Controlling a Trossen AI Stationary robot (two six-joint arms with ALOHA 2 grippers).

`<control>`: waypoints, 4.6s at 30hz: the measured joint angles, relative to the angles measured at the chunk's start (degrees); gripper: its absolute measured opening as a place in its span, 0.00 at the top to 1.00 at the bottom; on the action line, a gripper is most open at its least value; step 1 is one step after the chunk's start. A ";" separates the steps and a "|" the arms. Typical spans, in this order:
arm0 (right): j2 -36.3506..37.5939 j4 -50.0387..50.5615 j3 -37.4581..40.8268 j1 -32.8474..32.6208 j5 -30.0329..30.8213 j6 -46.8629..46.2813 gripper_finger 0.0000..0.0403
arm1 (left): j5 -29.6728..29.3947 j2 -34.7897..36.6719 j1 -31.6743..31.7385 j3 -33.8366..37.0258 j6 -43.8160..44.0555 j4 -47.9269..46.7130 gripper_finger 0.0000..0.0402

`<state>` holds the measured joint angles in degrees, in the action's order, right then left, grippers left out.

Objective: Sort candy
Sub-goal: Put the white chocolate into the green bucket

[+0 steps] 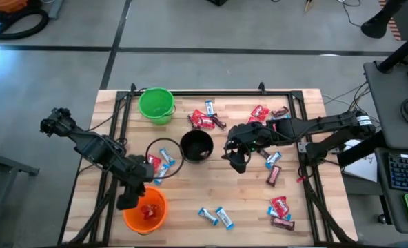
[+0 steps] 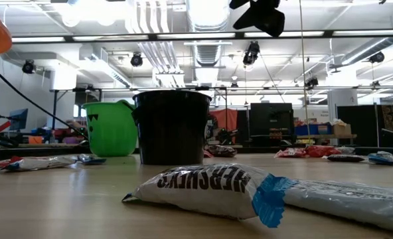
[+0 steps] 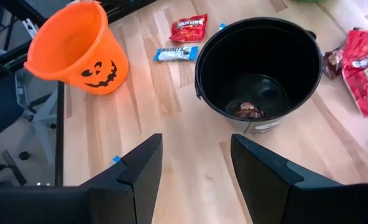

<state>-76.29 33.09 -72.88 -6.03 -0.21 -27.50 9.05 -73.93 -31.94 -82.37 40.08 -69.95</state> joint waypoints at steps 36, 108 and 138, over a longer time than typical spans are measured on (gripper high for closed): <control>-15.56 0.50 -1.74 -11.46 0.19 -17.80 0.55 | -26.68 -0.02 0.11 -0.04 -9.63 3.06 0.86; -34.82 -11.62 -1.84 -24.72 -5.65 -43.96 0.55 | -29.50 -0.02 0.17 -0.02 -8.05 5.67 0.86; -34.86 -14.17 -1.84 -24.72 -5.68 -45.19 0.55 | -29.49 -0.02 0.17 0.00 -8.53 5.59 0.86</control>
<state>-111.15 18.92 -74.72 -30.74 -5.89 -72.69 -20.43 -73.95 -31.77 -82.37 31.55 -64.36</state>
